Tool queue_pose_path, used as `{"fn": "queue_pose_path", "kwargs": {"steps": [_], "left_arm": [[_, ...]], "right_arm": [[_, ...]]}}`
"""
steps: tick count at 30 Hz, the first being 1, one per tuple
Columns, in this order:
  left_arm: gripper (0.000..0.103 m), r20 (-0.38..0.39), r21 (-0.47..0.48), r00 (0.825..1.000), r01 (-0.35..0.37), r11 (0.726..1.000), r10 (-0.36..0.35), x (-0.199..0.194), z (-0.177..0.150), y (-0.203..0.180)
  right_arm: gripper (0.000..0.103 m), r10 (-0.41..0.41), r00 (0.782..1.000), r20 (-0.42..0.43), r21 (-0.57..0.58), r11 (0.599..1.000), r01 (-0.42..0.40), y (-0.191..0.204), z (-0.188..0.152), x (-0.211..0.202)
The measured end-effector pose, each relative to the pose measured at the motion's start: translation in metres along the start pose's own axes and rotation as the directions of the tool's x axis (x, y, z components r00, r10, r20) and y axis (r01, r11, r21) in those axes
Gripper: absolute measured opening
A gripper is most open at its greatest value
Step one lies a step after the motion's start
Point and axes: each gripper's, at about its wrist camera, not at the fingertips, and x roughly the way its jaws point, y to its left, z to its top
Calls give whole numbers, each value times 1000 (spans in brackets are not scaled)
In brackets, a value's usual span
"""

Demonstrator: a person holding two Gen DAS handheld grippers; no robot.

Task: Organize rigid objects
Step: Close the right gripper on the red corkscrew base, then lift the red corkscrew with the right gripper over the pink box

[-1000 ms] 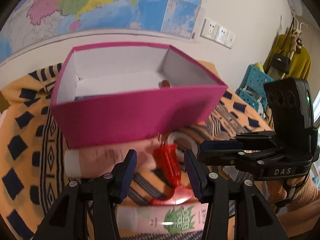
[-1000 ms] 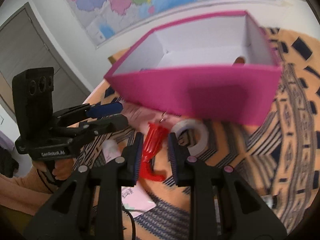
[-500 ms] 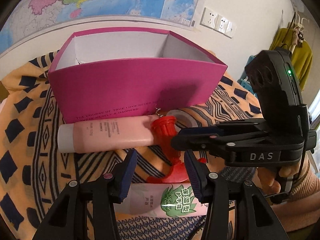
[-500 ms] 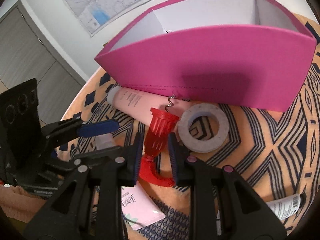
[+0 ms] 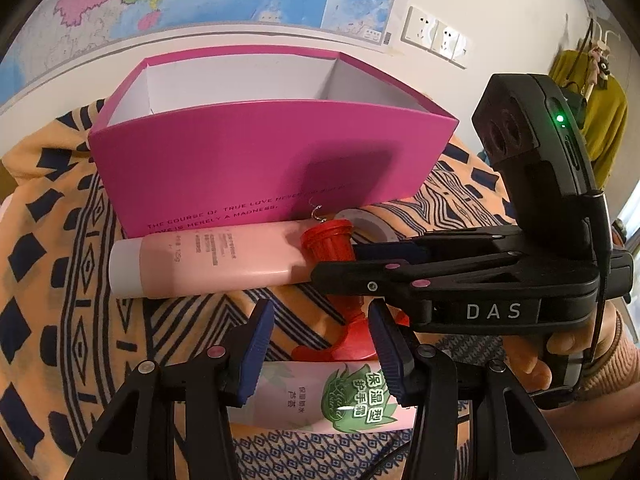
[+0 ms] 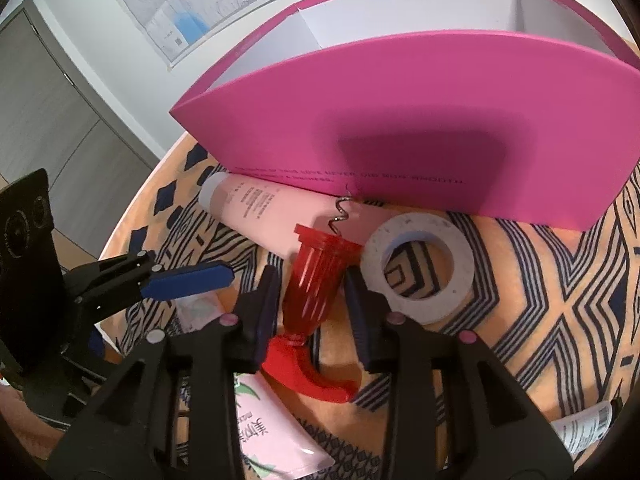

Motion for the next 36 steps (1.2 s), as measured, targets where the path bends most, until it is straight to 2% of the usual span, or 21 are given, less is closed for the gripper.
{"fn": "queue_pose_path", "kwargs": {"steps": [3,10,21,26,36], "left_arm": [[50,-5,-4,1000,8,1000,-8,2,0,1],[50,-18,1,1000,26,1000,-26,9,3,-3],[50,-14,30,993,116,993,-116,11,12,-23],[50,2,59,991,133,989,-133,8,20,-34],[37,90,144,988,115,983,-129,-14,53,-48]], "right_arm": [[36,-6,1000,3,-6,1000,6,1,1,1],[27,-10,1000,24,4,1000,10,-3,-3,-3],[27,10,997,79,14,1000,-11,-8,-11,-33],[27,17,992,124,5,1000,-18,-4,-9,-53],[27,38,970,240,-17,999,-35,3,15,-95]]}}
